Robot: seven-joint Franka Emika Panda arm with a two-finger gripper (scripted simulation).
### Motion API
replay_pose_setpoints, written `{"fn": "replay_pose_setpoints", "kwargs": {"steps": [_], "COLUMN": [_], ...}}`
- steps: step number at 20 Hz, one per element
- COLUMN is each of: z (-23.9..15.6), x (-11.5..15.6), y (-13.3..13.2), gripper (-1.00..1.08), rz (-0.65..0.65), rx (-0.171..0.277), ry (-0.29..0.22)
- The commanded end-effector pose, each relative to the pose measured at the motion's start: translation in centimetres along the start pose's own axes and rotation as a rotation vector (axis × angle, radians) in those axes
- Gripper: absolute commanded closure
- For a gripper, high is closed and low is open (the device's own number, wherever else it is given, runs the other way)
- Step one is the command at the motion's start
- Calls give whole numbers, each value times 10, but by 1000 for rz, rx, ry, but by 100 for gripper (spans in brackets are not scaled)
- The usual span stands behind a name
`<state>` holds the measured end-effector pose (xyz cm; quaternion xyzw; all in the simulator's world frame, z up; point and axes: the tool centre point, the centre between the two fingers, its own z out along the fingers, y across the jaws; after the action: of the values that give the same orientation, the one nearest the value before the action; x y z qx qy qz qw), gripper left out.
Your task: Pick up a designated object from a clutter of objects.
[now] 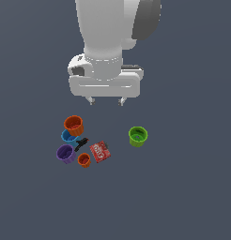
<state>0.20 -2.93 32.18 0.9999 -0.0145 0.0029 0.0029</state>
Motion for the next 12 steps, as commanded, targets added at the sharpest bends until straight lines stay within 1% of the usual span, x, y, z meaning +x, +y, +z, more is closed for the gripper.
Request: {"fn": "replay_pose_setpoints", "kwargs": {"steps": [1, 12], "z": [0, -13], "x": [0, -5], "y": [0, -2], "gripper": [-92, -92], "rz": [0, -45], "rx": [0, -14], "ry": [0, -1]}}
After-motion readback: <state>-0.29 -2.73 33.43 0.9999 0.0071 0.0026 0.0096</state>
